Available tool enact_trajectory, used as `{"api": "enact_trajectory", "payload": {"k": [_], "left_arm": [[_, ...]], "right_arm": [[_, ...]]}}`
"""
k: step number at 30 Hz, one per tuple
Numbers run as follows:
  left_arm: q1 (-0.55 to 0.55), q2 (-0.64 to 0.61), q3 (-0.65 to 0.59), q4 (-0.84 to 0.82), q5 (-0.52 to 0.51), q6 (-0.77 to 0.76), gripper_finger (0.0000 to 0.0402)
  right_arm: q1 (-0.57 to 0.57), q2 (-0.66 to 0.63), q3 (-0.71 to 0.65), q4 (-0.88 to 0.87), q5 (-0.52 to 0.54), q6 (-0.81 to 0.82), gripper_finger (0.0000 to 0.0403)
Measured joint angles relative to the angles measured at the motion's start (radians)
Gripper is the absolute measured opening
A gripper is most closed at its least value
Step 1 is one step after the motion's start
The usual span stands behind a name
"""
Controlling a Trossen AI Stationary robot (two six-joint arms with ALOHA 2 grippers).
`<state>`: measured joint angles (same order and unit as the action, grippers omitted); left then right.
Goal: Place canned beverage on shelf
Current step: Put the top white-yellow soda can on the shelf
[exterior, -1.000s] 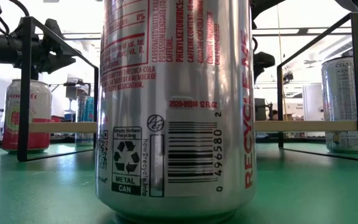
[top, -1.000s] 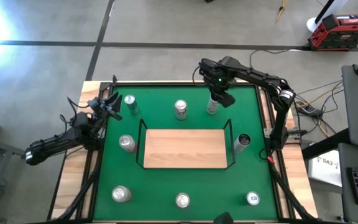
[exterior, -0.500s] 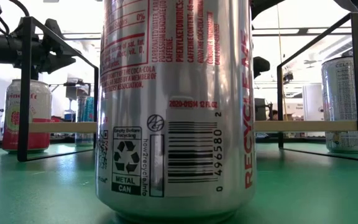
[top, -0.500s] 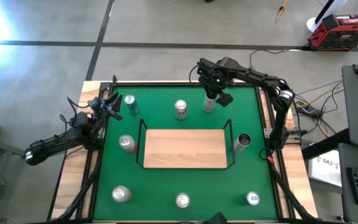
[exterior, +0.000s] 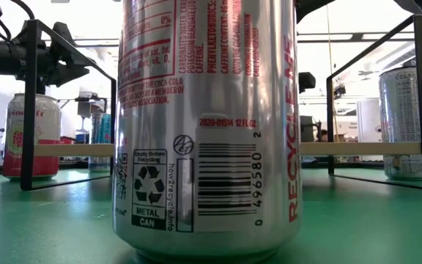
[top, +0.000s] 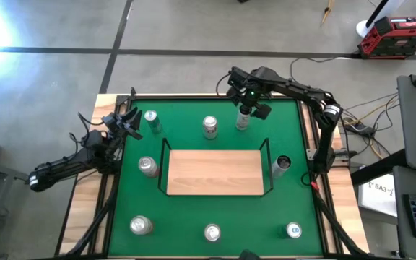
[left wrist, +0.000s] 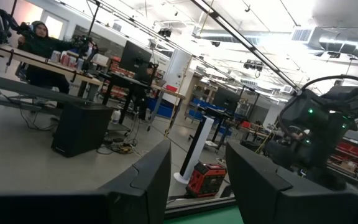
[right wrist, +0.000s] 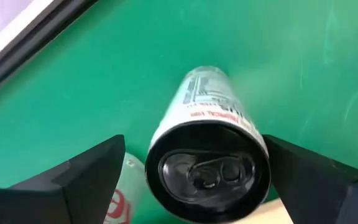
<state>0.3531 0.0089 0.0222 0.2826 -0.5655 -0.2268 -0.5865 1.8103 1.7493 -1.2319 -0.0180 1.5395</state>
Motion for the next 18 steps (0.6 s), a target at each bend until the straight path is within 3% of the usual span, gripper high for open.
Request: {"api": "enact_trajectory", "payload": {"k": [11, 18], "left_arm": [[0.000, 0.000, 0.000, 0.000, 0.000, 0.000, 0.0137], [0.000, 0.000, 0.000, 0.000, 0.000, 0.000, 0.0137]], "right_arm": [[0.030, -0.003, 0.000, -0.049, 0.168, -0.429, 0.0364], [0.098, -0.003, 0.000, -0.040, 0.319, -0.481, 0.0364]]}}
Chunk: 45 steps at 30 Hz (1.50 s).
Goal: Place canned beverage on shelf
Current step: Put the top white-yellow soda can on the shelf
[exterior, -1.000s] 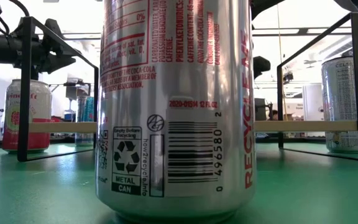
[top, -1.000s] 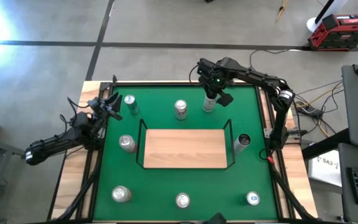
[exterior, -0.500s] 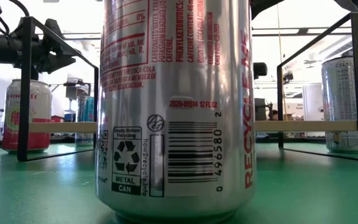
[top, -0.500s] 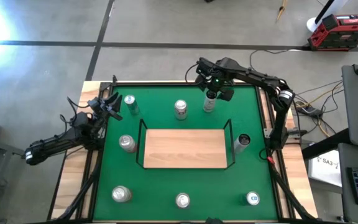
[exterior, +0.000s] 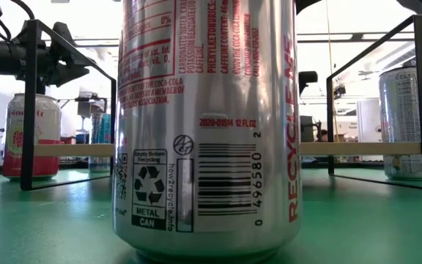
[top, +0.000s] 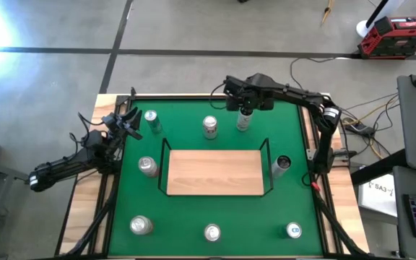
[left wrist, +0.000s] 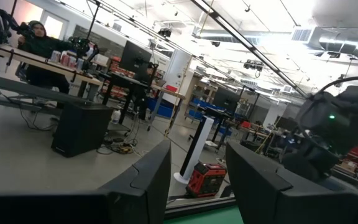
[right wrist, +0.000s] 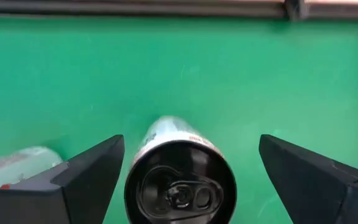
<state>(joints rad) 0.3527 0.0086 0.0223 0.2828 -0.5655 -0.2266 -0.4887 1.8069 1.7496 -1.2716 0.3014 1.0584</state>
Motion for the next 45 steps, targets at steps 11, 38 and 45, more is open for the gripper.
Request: {"api": "enact_trajectory", "payload": {"k": [11, 38, 45], "left_arm": [[0.000, 0.000, 0.000, 0.000, 0.000, 0.000, 0.0137], [0.000, 0.000, 0.000, 0.000, 0.000, 0.000, 0.0137], [0.000, 0.000, 0.000, 0.000, 0.000, 0.000, 0.0137]], "right_arm": [[0.049, 0.000, -0.003, 0.104, 0.110, -0.091, 0.0364], [0.188, -0.386, -0.419, 0.313, 0.275, -0.062, 0.0364], [0.275, -0.554, -0.732, 0.766, 0.420, -0.263, 0.0364]]}}
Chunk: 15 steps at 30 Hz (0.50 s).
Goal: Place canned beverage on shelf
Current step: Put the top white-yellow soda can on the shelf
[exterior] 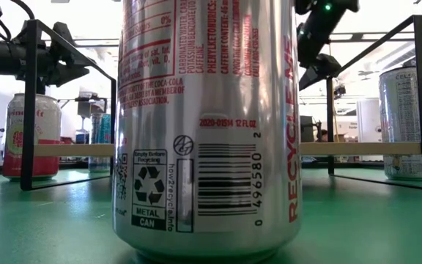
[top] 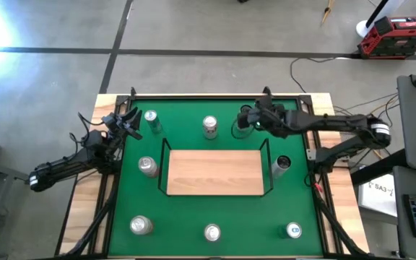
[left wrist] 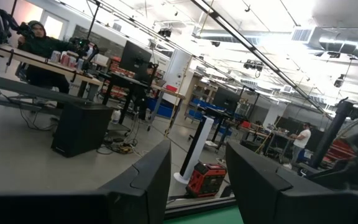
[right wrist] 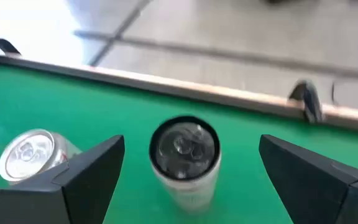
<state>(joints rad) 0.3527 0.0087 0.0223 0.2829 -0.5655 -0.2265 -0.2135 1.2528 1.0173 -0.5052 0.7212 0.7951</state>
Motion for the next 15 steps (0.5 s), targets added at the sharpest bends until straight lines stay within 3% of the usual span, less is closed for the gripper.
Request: {"api": "enact_trajectory", "payload": {"k": [3, 15], "left_arm": [[0.000, 0.000, 0.000, 0.000, 0.000, 0.000, 0.0137], [0.000, 0.000, 0.000, 0.000, 0.000, 0.000, 0.0137]], "right_arm": [[0.024, -0.022, -0.081, 0.117, 0.064, -0.074, 0.0364], [0.043, 0.000, -0.210, 0.342, 0.057, -0.142, 0.0364]]}}
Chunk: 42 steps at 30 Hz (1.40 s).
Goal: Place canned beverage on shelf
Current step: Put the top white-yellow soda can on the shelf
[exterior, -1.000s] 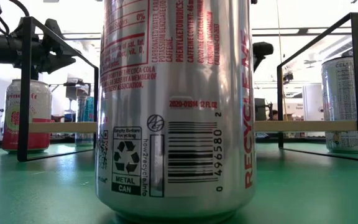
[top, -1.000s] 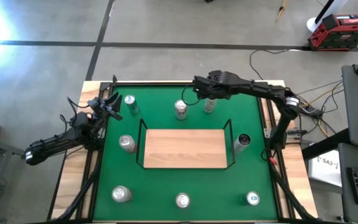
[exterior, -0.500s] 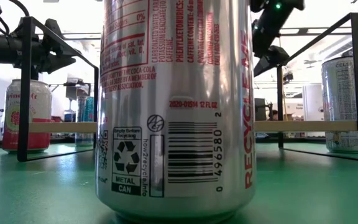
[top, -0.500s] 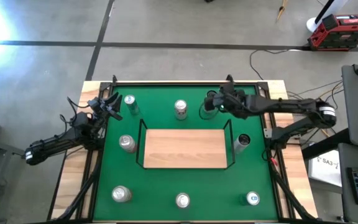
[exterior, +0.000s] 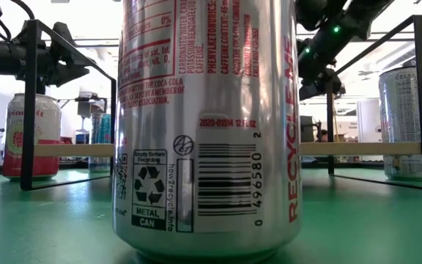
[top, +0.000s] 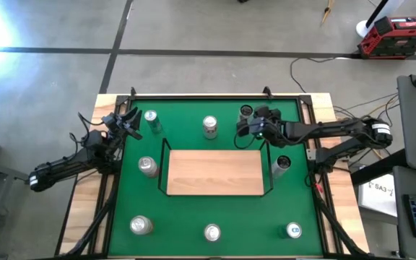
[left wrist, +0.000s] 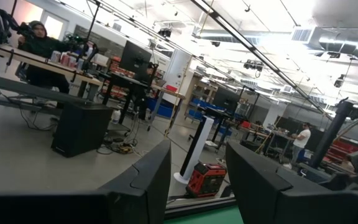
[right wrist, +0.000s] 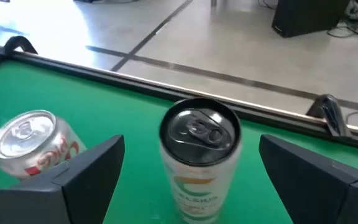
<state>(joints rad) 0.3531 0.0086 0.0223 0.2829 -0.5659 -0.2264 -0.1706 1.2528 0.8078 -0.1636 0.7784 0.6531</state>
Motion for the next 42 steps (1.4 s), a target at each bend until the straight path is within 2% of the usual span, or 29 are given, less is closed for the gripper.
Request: {"api": "enact_trajectory", "payload": {"k": [13, 23, 32, 37, 42], "left_arm": [[0.000, 0.000, 0.000, 0.000, 0.000, 0.000, 0.0137], [0.000, 0.000, 0.000, -0.001, 0.000, 0.000, 0.0137], [0.000, 0.000, 0.000, 0.000, 0.000, 0.000, 0.0137], [0.000, 0.000, 0.000, 0.000, 0.000, 0.000, 0.0137], [0.000, 0.000, 0.000, 0.000, 0.000, 0.000, 0.0137]], "right_arm": [[0.000, 0.029, -0.008, -0.003, -0.027, -0.046, 0.0364], [-0.017, 0.111, -0.007, 0.057, -0.021, -0.066, 0.0364], [-0.028, 0.110, 0.001, 0.058, -0.022, -0.065, 0.0363], [-0.032, 0.110, 0.001, 0.058, -0.021, -0.067, 0.0327], [-0.031, 0.110, 0.001, 0.057, -0.026, -0.067, 0.0248]]}}
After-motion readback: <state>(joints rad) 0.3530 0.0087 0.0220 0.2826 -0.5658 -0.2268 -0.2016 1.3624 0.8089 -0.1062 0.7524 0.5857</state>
